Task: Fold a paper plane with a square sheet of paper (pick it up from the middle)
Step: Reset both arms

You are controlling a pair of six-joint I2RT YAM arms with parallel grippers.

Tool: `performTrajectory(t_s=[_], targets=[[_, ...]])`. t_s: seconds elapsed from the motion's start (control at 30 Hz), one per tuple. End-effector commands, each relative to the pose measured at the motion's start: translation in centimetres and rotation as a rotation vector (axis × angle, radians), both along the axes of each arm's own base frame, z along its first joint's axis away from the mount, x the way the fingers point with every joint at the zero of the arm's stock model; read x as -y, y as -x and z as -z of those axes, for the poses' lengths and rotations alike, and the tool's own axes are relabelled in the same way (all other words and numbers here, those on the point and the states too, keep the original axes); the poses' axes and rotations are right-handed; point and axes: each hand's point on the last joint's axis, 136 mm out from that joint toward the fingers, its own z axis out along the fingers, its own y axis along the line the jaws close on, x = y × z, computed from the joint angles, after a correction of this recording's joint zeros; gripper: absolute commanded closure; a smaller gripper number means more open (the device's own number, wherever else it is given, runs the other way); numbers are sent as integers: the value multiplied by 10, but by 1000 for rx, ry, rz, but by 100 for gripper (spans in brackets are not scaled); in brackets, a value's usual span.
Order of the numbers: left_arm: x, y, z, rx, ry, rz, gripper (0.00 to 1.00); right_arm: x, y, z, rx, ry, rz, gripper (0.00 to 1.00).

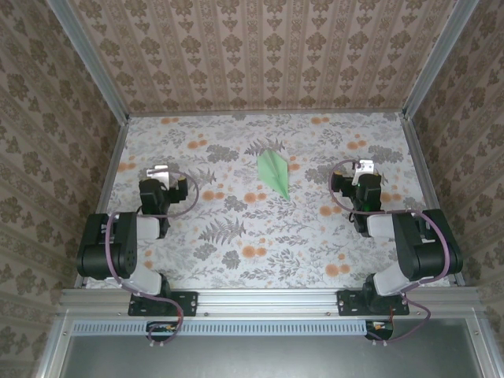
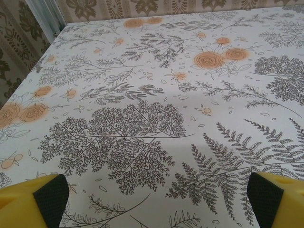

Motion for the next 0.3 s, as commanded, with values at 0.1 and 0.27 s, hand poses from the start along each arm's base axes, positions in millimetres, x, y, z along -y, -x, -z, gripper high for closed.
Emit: performTrajectory(t_s=[0.1, 0.27], targets=[[2, -8, -8, 17, -17, 24, 0, -3, -3, -3, 20, 2, -19, 0], [2, -8, -8, 18, -17, 25, 0, -2, -3, -4, 25, 2, -18, 0]])
